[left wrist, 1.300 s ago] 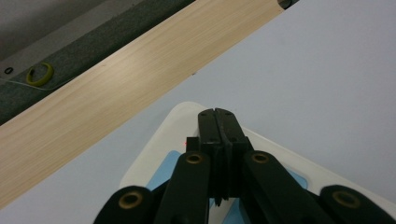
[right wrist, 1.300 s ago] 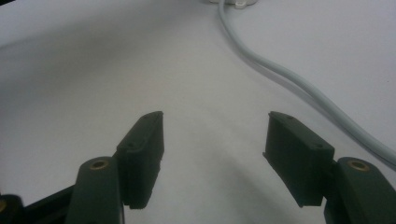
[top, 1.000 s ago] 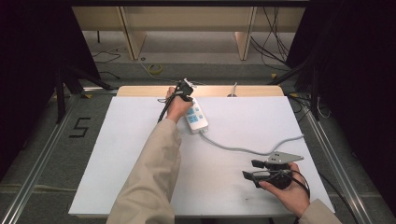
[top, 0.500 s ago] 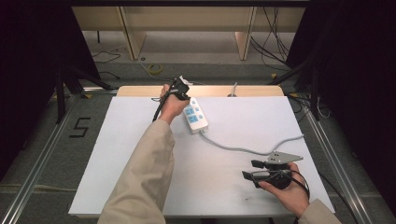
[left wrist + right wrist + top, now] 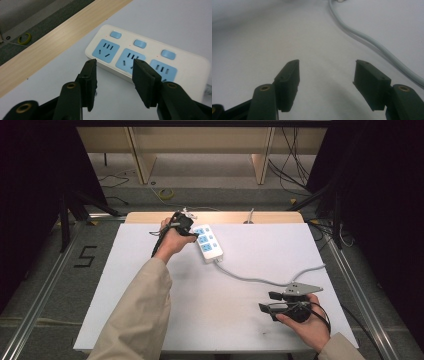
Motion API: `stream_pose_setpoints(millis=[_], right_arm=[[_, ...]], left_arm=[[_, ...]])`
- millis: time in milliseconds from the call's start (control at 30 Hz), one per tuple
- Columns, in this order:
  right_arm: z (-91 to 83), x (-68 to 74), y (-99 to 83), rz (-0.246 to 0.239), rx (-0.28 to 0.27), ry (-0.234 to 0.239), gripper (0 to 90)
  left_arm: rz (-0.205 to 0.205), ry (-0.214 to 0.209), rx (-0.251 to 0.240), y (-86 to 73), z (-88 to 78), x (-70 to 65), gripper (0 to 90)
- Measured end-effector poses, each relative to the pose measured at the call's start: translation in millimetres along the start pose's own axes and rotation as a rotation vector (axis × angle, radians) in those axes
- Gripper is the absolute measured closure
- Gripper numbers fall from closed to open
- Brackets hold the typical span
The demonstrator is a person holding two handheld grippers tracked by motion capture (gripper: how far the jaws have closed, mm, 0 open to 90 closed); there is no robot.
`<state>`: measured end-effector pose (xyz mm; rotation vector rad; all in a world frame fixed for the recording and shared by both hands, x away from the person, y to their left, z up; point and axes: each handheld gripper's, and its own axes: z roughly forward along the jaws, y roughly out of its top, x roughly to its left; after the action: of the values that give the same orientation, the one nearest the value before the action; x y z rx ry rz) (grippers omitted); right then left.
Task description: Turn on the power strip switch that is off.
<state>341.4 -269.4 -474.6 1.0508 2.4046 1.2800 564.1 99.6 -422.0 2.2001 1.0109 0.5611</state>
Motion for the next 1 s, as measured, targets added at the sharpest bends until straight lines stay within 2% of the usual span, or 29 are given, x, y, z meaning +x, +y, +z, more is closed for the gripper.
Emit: stream_pose_setpoints(millis=[67,167,400,500,533,800,867,1000], right_arm=[[0.2,0.3,-0.2,0.000,0.002,-0.002,38.0],[1.0,0.8,-0.5,0.008,-0.001,-0.003,38.0],[0.9,-0.1,-0.7,0.003,0.003,-0.006,37.9],[1.3,0.2,-0.6,0.002,0.003,-0.005,37.9],[1.3,0.1,-0.6,0.000,0.004,-0.004,37.9],[0.7,0.6,0.1,0.002,0.003,-0.006,37.8],[1.1,0.3,-0.2,0.003,0.003,-0.006,37.8],[1.6,0.0,-0.4,0.000,0.010,-0.005,37.7]], left_arm=[[-0.007,-0.026,0.000,-5.9,-4.9,-2.6,51.3],[0.031,-0.030,0.019,-14.3,-12.0,-6.5,48.1],[0.018,-0.041,0.001,-34.2,-29.8,-12.3,41.0],[-0.009,-0.068,-0.027,-42.5,-38.8,-16.8,39.7],[-0.004,-0.071,-0.030,-44.8,-41.6,-18.2,39.3],[0.008,-0.070,-0.053,-61.7,-58.8,-29.3,35.8],[-0.002,-0.069,-0.072,-66.7,-62.7,-30.6,35.4],[0.006,-0.064,-0.070,-78.7,-67.9,-34.2,34.5]])
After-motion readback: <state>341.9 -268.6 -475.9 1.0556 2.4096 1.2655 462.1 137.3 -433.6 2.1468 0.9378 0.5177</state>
